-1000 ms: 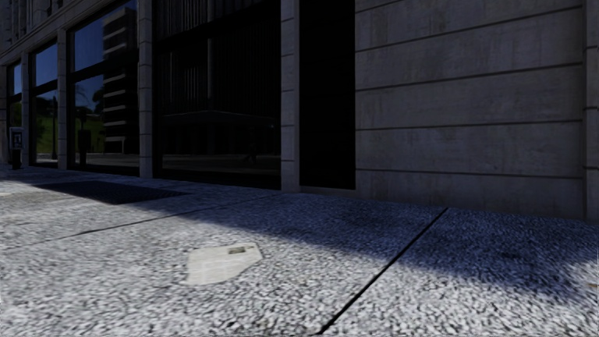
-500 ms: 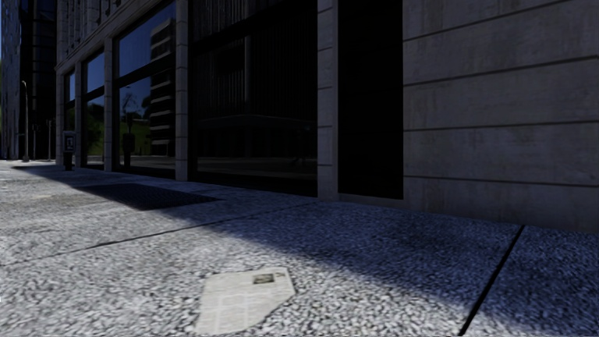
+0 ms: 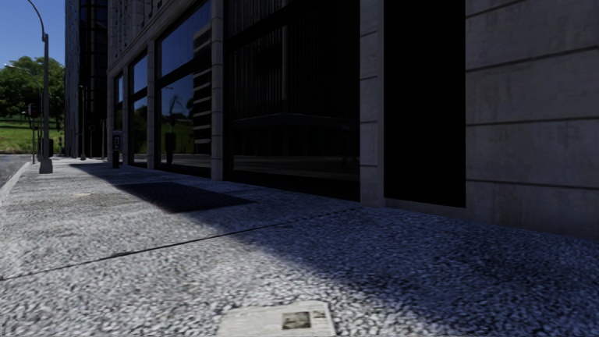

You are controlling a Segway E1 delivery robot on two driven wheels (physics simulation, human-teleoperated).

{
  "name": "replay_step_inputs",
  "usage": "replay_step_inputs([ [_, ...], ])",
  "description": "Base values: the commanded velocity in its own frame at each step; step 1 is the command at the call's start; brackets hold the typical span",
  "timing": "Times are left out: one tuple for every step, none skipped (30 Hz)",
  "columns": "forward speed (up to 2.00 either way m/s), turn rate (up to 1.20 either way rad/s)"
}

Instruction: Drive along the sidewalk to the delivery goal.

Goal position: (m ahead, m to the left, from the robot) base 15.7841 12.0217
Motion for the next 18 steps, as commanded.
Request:
replay_step_inputs([
  [1.01, 0.46],
  [1.01, 0.46],
  [1.01, 0.46],
  [1.01, 0.46],
  [1.01, 0.46],
  [1.01, 0.46],
  [1.00, 0.46],
  [1.00, 0.46],
  [1.00, 0.46],
  [1.00, 0.46],
  [1.00, 0.46],
  [1.00, 0.46],
  [1.01, 0.46],
  [1.03, 0.46],
  [1.03, 0.46],
  [1.05, 0.46],
  [1.05, 0.46],
  [1.05, 0.46],
])
